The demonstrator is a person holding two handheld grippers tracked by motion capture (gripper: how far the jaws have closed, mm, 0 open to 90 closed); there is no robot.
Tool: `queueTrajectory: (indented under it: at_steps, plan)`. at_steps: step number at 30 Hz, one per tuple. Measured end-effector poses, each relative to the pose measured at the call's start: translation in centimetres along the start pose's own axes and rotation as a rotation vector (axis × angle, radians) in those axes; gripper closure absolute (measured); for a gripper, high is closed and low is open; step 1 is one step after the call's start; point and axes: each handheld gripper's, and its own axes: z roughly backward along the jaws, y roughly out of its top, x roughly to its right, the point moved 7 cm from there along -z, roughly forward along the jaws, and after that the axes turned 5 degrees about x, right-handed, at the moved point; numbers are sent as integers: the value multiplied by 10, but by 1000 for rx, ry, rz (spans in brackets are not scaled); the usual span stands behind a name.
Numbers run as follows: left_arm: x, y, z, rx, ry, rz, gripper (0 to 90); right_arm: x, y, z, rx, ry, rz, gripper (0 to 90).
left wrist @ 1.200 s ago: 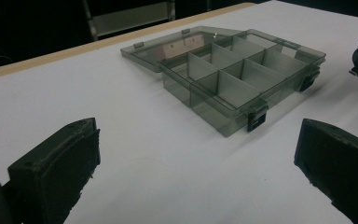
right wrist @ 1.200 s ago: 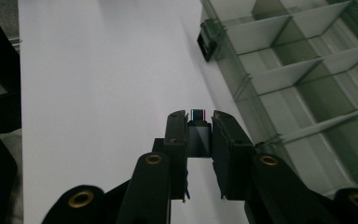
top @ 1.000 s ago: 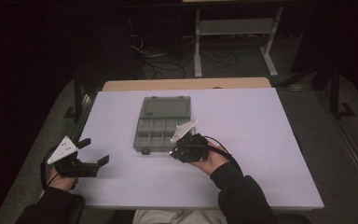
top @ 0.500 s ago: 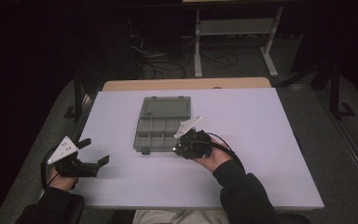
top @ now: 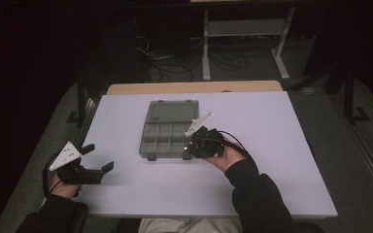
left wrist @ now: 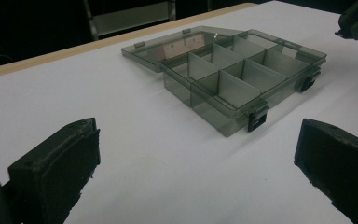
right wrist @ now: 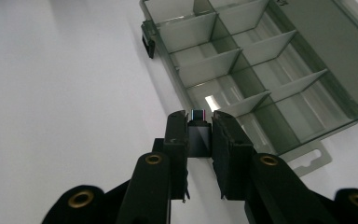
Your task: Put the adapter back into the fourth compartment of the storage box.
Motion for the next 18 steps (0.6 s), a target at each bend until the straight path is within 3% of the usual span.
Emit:
queueTrajectory:
  at_steps: [18]
  plan:
    - [0, 0, 0, 4, 0, 2, 0, 23, 16, 3, -14, -20, -4, 748]
